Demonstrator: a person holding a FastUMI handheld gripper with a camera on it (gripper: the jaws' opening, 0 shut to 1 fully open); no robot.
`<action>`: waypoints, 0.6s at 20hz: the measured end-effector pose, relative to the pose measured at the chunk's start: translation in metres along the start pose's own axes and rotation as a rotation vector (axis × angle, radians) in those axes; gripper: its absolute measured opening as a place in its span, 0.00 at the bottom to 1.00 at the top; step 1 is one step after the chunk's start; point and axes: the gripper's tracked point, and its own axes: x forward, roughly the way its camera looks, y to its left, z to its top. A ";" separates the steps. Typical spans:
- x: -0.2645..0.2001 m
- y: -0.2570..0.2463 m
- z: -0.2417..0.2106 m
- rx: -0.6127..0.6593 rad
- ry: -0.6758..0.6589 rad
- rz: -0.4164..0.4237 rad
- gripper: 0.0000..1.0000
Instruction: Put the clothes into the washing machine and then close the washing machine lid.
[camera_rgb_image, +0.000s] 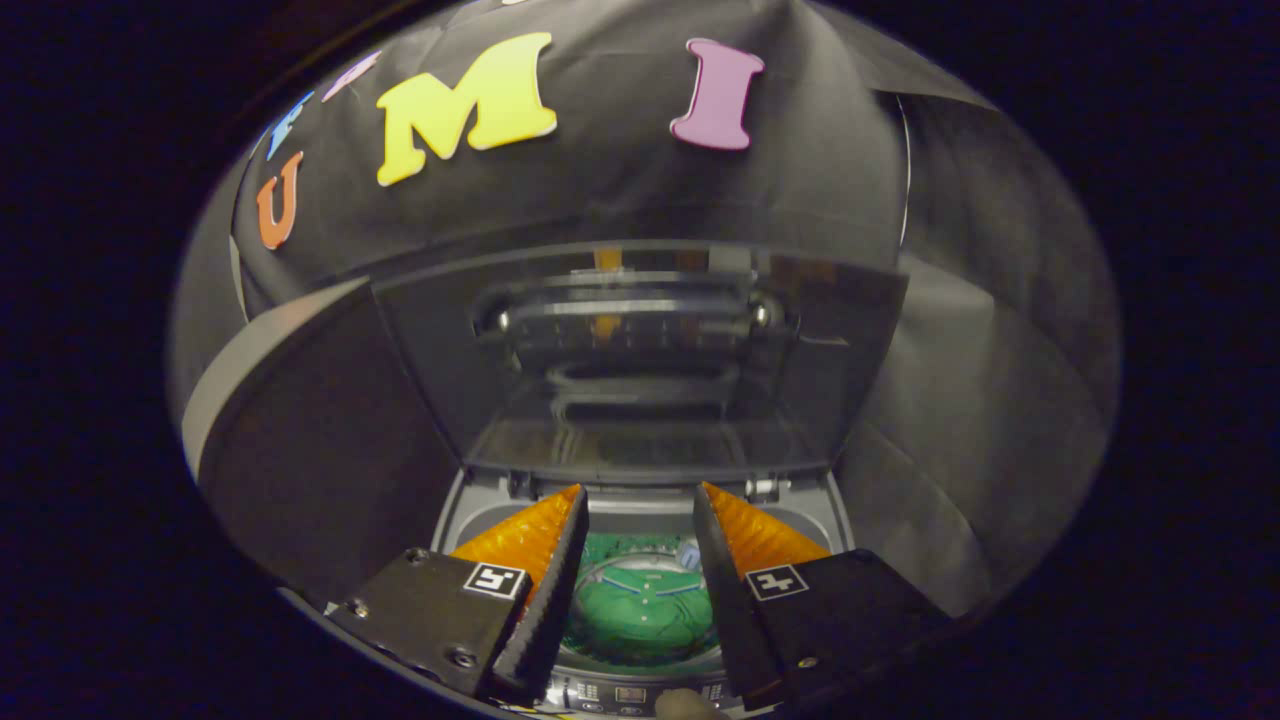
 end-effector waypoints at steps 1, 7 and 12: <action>-0.004 0.000 0.013 -0.004 -0.029 0.000 0.66; -0.011 0.002 0.076 -0.042 -0.163 0.005 0.90; 0.003 0.000 0.116 -0.044 -0.207 -0.012 0.90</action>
